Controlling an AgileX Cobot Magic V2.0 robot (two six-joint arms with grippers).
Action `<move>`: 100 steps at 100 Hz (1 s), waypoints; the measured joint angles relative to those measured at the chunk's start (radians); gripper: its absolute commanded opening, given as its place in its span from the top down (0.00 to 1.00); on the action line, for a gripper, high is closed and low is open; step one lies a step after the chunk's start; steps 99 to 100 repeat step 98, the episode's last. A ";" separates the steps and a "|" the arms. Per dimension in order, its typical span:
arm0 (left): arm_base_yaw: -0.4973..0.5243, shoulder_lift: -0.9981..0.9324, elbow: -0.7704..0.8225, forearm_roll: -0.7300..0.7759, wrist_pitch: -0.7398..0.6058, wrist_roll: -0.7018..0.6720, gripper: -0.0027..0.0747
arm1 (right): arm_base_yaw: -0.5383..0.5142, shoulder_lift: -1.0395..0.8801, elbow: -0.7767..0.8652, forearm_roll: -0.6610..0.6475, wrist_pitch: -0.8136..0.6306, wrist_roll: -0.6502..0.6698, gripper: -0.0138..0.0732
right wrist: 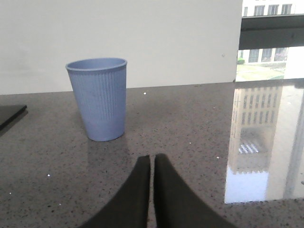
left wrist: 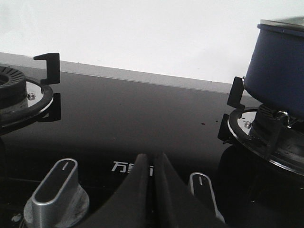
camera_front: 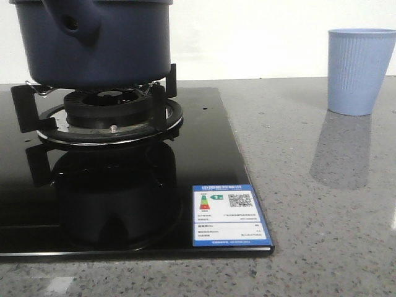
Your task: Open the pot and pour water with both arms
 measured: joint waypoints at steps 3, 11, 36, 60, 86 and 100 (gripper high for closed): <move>0.000 0.000 0.000 0.000 0.000 0.000 0.99 | 0.000 -0.025 0.000 0.002 0.018 0.000 0.88; 0.000 0.000 0.000 0.000 0.000 0.000 0.99 | 0.000 -0.073 0.000 0.004 0.072 0.000 0.88; 0.000 0.000 0.000 0.000 0.000 0.000 0.99 | 0.000 -0.081 0.000 0.000 0.130 0.000 0.88; 0.000 0.000 0.000 0.000 0.000 0.000 0.99 | 0.000 -0.081 0.000 -0.020 0.138 0.000 0.88; 0.000 0.000 0.000 0.000 0.000 0.000 0.99 | 0.000 -0.081 0.000 -0.020 0.138 0.000 0.88; 0.000 0.000 0.000 0.000 0.000 0.000 0.99 | 0.000 -0.081 0.000 -0.020 0.138 0.000 0.88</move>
